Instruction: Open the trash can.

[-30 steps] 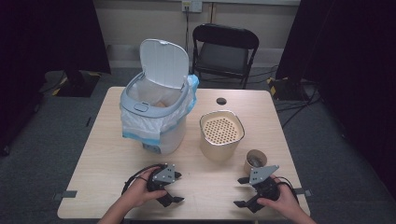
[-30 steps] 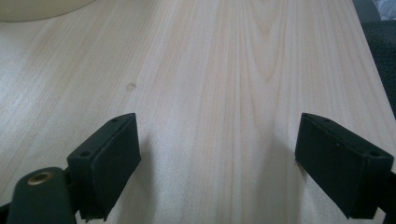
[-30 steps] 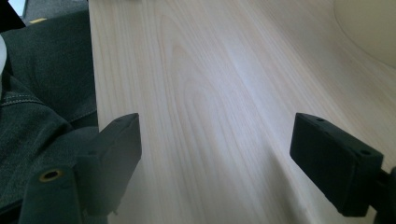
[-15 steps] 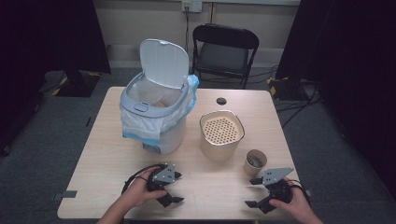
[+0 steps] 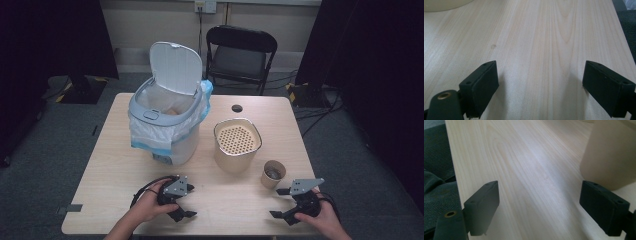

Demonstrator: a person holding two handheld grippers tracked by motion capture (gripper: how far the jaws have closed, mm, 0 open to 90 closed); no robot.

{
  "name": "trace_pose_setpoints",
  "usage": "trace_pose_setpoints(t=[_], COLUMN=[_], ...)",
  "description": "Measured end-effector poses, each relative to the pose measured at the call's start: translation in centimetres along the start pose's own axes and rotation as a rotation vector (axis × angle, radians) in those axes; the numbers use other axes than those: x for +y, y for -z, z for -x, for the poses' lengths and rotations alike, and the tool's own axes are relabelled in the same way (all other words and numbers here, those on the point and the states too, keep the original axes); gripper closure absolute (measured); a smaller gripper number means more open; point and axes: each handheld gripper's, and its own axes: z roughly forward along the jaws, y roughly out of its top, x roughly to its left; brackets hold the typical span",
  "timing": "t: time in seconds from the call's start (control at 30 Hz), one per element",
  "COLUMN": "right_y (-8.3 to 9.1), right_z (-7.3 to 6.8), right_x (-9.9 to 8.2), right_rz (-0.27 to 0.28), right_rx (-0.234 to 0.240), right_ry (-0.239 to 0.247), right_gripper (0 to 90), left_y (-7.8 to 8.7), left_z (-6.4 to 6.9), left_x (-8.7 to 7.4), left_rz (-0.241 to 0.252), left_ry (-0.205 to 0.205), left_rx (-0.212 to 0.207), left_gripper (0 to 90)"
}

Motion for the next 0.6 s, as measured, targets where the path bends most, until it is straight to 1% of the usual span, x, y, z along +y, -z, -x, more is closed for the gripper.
trace_pose_setpoints(t=[0.07,0.13,0.23,0.27,0.4,0.5,0.53,0.6], right_y=[0.1,0.4,0.5,0.5,0.4,0.4,0.5,0.5], right_z=[0.1,0.5,0.9,1.1,1.4,1.7,2.0,2.1], right_x=[-0.1,-0.2,-0.2,-0.3,-0.3,-0.2,-0.2,-0.1], right_rz=[-0.001,0.002,0.006,0.007,0.001,0.007,0.015,0.018], right_rx=[-0.007,-0.031,-0.040,-0.050,-0.066,-0.081,-0.093,-0.095], right_ry=[-0.002,-0.015,-0.025,-0.031,-0.032,-0.044,-0.052,-0.056], right_gripper=[15.8,15.9,16.1,16.4,16.4,16.4,16.7,16.8], left_y=[0.0,0.0,0.0,0.0,0.0,0.0,0.0,0.0], left_z=[0.0,0.0,0.0,0.0,0.0,0.0,0.0,0.0], left_x=[0.0,0.0,0.0,0.0,0.0,0.0,0.0,0.0], left_rz=[0.000,-0.002,-0.002,0.001,0.001,0.001,0.001,0.001], left_ry=[-0.001,-0.002,-0.002,-0.003,-0.002,-0.002,-0.002,-0.002], left_rx=[0.000,0.001,0.000,-0.001,-0.002,-0.003,-0.003,-0.003], left_gripper=[12.8,12.8,12.7,12.7,12.5,12.3,12.3,12.3])
